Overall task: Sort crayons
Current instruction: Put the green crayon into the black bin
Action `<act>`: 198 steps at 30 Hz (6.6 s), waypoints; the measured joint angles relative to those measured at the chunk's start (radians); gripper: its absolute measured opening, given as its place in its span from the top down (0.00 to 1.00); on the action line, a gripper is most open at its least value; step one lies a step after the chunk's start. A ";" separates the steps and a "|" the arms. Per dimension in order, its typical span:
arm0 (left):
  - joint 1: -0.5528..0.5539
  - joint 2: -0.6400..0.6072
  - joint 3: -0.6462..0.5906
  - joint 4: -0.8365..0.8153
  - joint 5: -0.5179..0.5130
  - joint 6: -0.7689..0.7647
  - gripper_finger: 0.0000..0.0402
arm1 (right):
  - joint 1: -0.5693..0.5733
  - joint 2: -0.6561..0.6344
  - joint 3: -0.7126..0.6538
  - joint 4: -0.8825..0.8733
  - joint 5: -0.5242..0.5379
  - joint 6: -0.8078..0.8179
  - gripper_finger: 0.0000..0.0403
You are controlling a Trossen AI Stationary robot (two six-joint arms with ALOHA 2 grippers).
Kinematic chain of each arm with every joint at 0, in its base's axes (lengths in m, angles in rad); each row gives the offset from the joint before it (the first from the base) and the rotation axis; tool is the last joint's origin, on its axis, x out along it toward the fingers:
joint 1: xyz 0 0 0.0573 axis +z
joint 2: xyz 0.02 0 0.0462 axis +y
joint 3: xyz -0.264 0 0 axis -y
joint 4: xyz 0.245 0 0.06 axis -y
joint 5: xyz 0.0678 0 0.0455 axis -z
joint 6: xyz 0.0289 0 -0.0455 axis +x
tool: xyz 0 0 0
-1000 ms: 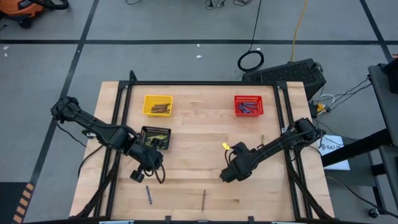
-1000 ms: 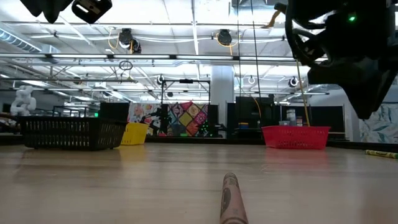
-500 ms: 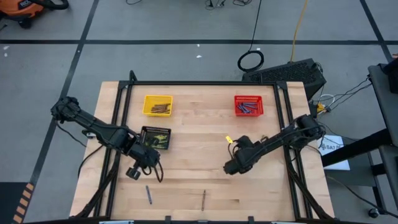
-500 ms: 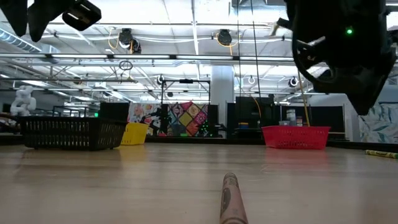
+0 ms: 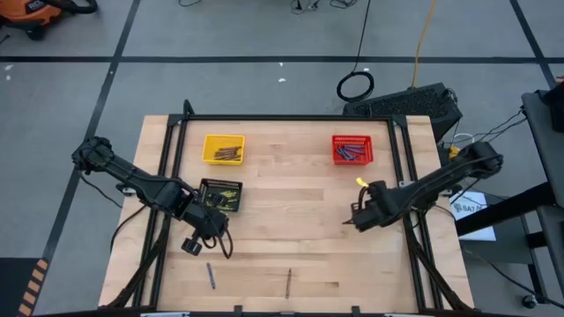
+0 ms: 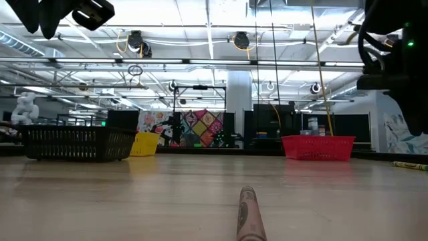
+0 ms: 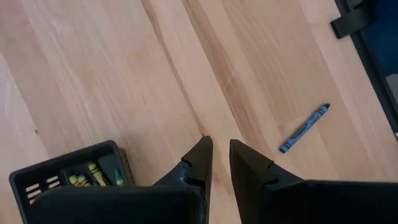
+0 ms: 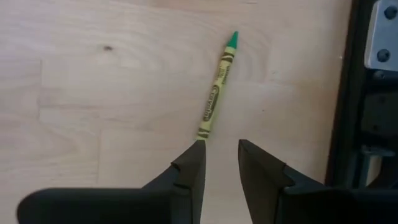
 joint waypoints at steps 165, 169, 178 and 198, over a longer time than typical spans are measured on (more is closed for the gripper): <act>0.148 0.100 -0.228 1.187 -0.024 0.159 0.70 | -0.082 -0.126 -0.259 1.767 0.213 -1.177 1.00; 0.177 0.102 -0.228 1.224 -0.022 0.159 0.70 | -0.069 -0.126 -0.259 1.801 0.214 -1.227 1.00; 0.265 0.206 -0.227 1.367 -0.021 0.060 0.70 | -0.045 -0.126 -0.259 1.891 0.212 -1.312 1.00; 0.352 0.266 -0.225 1.610 0.003 -0.212 0.70 | -0.037 -0.126 -0.259 1.888 0.211 -1.357 1.00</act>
